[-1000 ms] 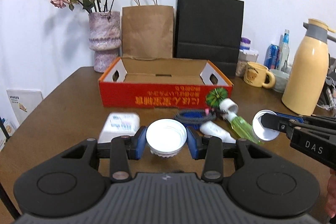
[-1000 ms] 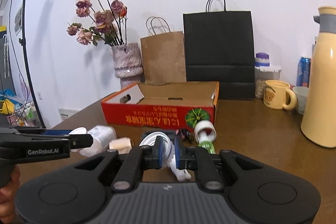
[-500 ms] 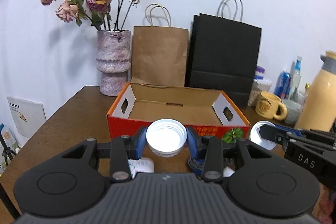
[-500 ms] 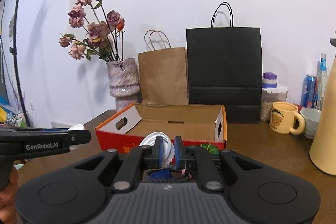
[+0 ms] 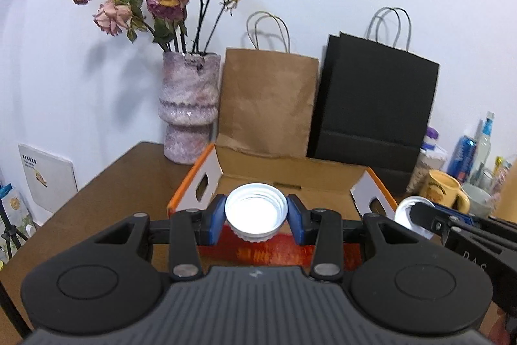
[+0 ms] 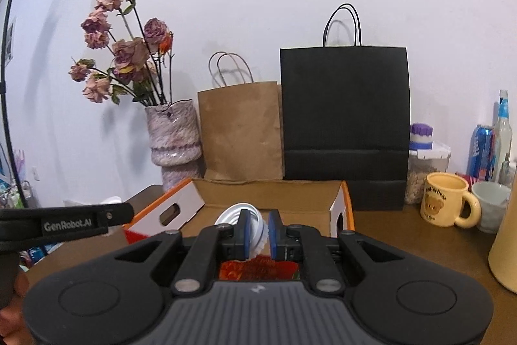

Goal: Organize rigid objects
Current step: 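Carry the white cap in the left gripper into the red box and release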

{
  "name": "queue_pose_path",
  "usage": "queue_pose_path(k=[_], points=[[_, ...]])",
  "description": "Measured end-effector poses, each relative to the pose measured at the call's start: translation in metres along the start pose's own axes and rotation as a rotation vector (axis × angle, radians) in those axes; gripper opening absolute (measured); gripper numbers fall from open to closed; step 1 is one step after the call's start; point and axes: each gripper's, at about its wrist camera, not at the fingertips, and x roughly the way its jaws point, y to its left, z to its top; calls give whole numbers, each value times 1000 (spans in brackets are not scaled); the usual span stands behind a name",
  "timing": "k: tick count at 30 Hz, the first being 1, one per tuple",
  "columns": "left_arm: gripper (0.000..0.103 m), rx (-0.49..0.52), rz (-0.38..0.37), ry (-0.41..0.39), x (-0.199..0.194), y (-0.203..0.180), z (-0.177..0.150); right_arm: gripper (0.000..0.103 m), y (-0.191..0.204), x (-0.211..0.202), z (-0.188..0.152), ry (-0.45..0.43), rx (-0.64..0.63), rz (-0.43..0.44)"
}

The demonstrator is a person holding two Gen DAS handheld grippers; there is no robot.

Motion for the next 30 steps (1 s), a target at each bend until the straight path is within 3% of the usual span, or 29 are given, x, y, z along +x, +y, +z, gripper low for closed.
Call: queue_pose_path(k=[8,30], points=[[41,-37,24,-7,33,2,16,11,-4,37,13,6,10,-5],[41,-5,110,56,135,3,28,11,-20,133,19,110,14,-38]])
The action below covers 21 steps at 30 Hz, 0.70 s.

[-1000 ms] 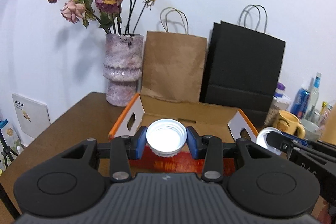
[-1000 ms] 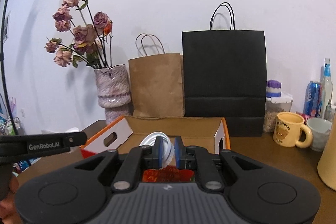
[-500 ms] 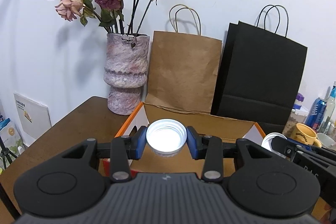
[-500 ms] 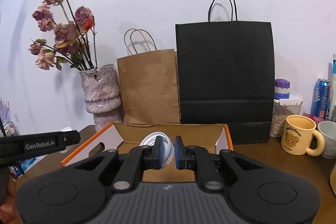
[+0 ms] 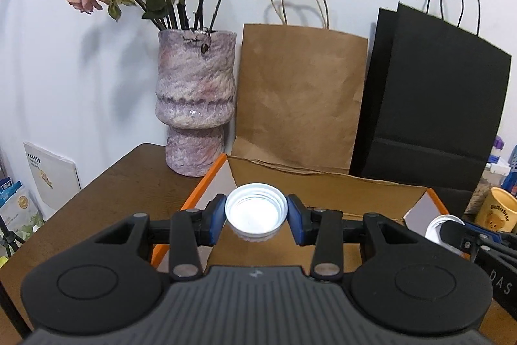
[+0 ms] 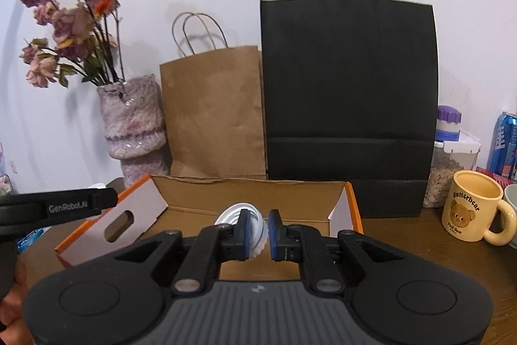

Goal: Organize rigid objects
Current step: 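Carry the white cap in the left gripper into the red box and release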

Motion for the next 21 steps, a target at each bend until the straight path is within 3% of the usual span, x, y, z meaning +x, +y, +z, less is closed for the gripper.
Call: queue_pose_path(k=[12,21], points=[[41,32,50,63,32,2,-9,11,1,28,-14,69,-22,-10],[43,47,52,40,29,1,-9,13,-1,29,-16,80,-27,-13]])
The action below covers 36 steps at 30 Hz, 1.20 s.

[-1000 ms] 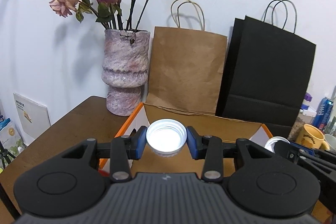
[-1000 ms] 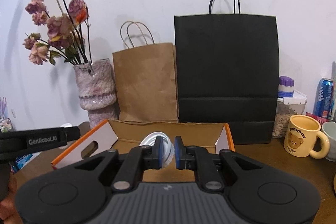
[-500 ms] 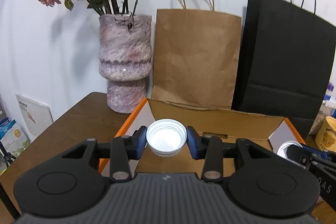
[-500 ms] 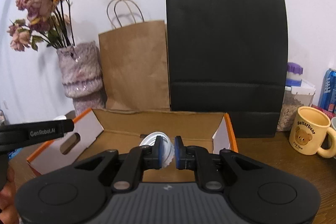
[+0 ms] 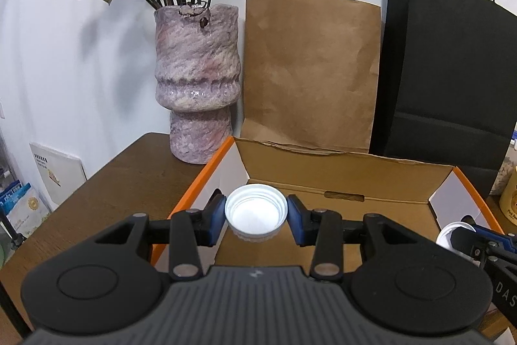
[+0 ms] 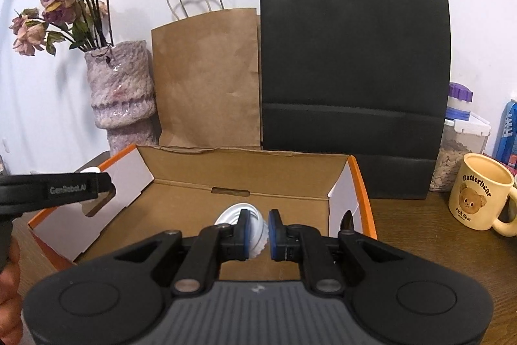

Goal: Organize rigid objects
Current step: 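Carry the white cap in the left gripper into the red box and release, then withdraw the left gripper from the box back toward the table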

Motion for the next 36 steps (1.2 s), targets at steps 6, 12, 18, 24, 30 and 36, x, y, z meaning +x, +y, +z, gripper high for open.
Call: queue_pose_path(k=[6,12,18,24,30,36], points=[[103,-4,34,-31,-5,1,1,75,-4,2,0,12,13,-32],[103,-18,33,-35,-7,3,4,103,-4,0,1,7,2,-55],[103,-14,35,-34,-8,2,4,103,-4,-2,2,9,4,-64],[103,-16,32,-40,-12,2,4,103,-5,-4,3,14,11,-62],[103,-11,22,-44,-22,4,5,103,-5,-14,4,2,17,-59],[103,-20,10,-53,-36,7,4,103,-3,-30,6,-15,13,-39]])
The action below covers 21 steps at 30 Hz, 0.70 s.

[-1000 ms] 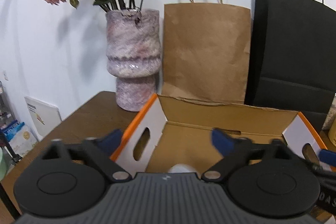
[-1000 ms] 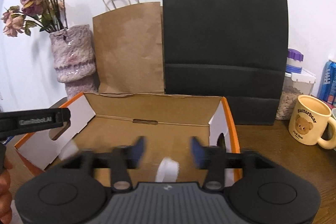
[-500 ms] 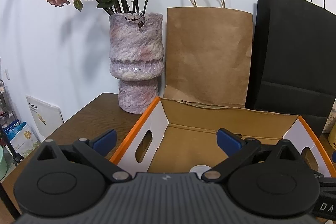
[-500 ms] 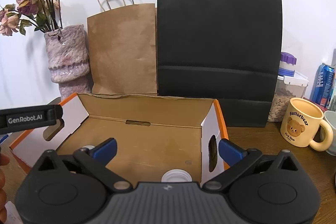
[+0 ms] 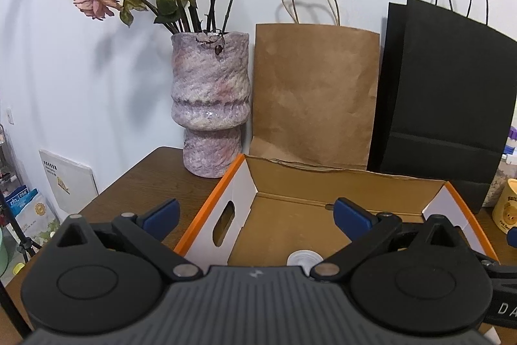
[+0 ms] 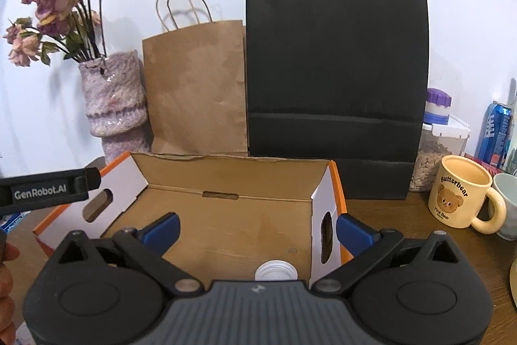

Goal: Organize rigid objects
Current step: 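Withdraw the left gripper from the box back toward the table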

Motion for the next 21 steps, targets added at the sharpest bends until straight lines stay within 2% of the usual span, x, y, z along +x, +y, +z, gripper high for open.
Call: queue_pose_path(k=[11,21], points=[[103,-21,-21,-32,-38,14,-3,103,-5,-41,-7,-48,-21,3],[103,-7,-9,-47,-71,27,-16,103,-8,-82,-24,-79,-62,-1]])
